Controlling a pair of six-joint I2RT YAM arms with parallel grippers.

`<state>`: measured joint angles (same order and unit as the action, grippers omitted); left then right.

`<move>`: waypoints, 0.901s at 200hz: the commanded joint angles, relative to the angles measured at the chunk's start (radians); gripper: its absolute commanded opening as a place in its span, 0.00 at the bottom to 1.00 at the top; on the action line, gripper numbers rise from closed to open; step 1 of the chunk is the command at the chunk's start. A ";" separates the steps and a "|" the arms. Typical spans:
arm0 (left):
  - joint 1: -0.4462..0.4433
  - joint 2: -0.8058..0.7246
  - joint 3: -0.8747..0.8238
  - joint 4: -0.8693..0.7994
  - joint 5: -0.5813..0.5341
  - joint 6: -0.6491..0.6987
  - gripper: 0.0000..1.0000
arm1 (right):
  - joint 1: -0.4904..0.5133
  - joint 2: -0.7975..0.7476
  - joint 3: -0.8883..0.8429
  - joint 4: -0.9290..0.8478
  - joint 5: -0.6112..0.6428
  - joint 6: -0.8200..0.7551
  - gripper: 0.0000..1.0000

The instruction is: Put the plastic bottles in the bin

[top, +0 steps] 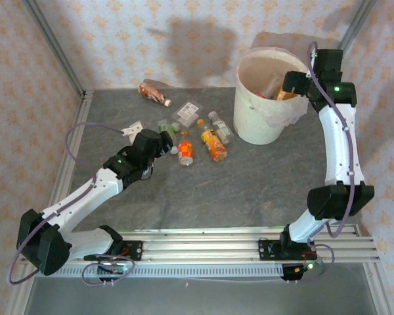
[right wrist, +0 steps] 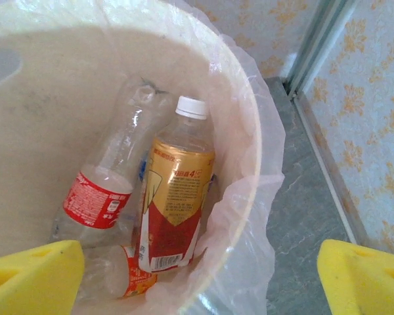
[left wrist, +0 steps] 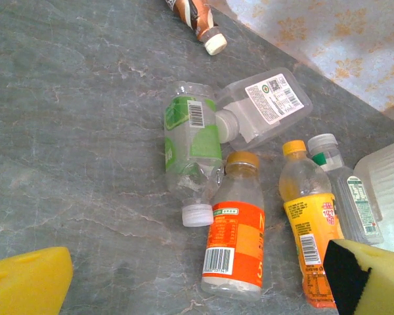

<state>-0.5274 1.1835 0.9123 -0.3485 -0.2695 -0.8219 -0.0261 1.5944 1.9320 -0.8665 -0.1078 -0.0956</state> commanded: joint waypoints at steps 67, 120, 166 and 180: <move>0.015 0.021 0.002 -0.037 -0.032 -0.042 1.00 | 0.139 -0.253 -0.276 0.366 -0.259 0.138 1.00; 0.024 0.062 0.049 -0.099 -0.003 -0.052 1.00 | 0.315 -0.334 -0.415 0.508 -0.343 0.106 0.99; 0.029 0.121 0.078 -0.115 0.013 -0.054 1.00 | 0.516 -0.399 -0.564 0.603 -0.242 0.030 0.99; 0.029 0.146 0.097 -0.117 0.021 -0.045 1.00 | 0.547 -0.406 -0.592 0.609 -0.200 0.030 0.99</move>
<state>-0.5095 1.2968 0.9604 -0.4282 -0.2523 -0.8665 0.4801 1.2266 1.3834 -0.3435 -0.3927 -0.0307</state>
